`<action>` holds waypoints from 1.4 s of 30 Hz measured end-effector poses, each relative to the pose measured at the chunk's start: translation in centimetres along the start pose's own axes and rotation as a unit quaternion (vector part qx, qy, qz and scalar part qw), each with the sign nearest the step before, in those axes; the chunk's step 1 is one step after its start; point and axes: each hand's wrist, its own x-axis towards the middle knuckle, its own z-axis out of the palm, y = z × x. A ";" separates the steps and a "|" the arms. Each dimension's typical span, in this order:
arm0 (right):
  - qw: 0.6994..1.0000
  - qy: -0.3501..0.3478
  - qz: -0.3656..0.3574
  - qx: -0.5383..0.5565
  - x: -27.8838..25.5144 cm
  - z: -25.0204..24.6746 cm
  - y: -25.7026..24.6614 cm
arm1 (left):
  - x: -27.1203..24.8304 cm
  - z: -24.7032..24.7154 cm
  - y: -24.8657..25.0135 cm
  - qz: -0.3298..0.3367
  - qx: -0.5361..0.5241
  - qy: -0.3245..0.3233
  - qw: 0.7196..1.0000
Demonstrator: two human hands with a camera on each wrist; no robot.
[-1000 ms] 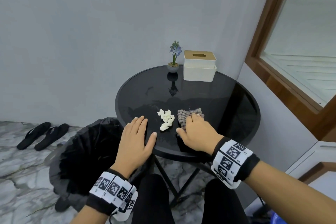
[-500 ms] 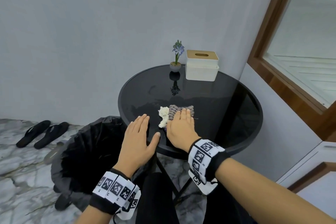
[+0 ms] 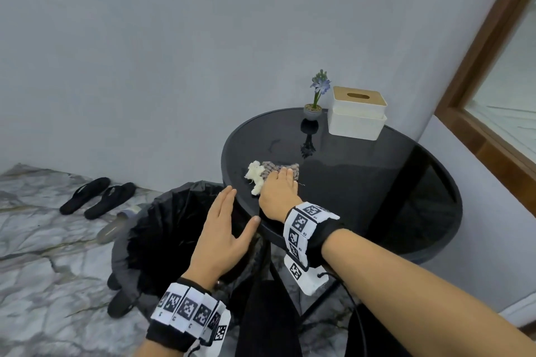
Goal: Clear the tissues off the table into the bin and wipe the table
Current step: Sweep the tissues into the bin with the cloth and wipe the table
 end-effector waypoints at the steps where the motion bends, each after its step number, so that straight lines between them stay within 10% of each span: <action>1: 1.000 0.006 -0.012 -0.004 0.3 0.2 -0.5 | 0.0 -0.3 -0.4 -0.004 -0.001 0.003 1.000; 18: 0.991 0.043 -0.124 -0.008 4.3 2.3 -6.8 | -0.4 -4.0 -6.0 -0.092 0.000 0.048 0.995; 32: 0.941 0.099 -0.114 0.303 5.4 -2.1 -5.6 | 0.2 -3.2 -5.4 -0.100 -0.029 0.031 0.994; 42: 0.988 0.046 -0.136 0.050 4.8 -4.1 0.4 | 2.4 -2.6 -3.5 -0.067 -0.054 0.013 0.996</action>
